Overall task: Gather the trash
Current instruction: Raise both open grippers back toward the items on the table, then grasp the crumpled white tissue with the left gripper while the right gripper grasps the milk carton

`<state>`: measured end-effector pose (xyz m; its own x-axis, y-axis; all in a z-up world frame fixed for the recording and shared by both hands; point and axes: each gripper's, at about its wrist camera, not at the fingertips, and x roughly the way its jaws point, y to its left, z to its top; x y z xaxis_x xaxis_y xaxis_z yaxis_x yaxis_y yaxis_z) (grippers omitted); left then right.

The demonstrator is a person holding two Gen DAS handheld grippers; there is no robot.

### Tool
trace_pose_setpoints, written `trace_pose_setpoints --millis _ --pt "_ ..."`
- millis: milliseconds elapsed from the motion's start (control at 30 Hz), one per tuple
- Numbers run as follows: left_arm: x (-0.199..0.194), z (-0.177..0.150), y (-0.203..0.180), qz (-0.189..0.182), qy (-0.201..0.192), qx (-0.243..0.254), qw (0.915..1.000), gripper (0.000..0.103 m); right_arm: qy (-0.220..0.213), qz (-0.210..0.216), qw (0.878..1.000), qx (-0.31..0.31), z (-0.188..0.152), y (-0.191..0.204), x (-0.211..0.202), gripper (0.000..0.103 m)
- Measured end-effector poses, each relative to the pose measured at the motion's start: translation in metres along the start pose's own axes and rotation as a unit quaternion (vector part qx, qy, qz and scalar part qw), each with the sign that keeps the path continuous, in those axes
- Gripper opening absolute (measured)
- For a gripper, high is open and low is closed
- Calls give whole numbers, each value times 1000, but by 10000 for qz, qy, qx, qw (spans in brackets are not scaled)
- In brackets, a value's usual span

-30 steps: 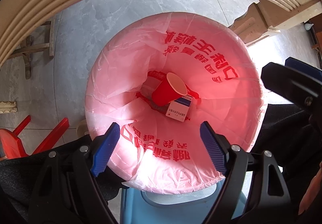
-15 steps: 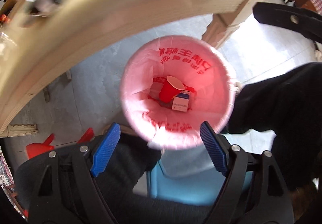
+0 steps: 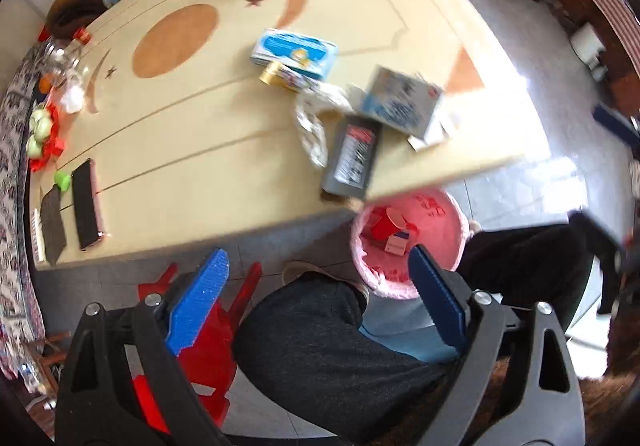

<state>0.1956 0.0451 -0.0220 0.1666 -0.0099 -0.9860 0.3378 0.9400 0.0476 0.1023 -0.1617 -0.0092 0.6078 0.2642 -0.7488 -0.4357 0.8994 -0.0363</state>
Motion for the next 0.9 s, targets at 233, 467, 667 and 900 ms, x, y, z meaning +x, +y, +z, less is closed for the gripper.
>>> trace_pose_setpoints --millis 233,467,667,900 --pt "18 77 33 -91 621 -662 9958 89 99 457 9988 -144 51 -2 1 96" --pt "58 105 31 -403 1093 -1093 9872 89 200 282 9981 -510 59 -4 26 96" --pt "100 118 15 -710 1524 -1034 9803 89 465 498 9960 -574 50 -8 61 96" --pt "136 125 11 -830 1859 -1105 9728 89 732 631 9933 -636 43 -14 97 96"
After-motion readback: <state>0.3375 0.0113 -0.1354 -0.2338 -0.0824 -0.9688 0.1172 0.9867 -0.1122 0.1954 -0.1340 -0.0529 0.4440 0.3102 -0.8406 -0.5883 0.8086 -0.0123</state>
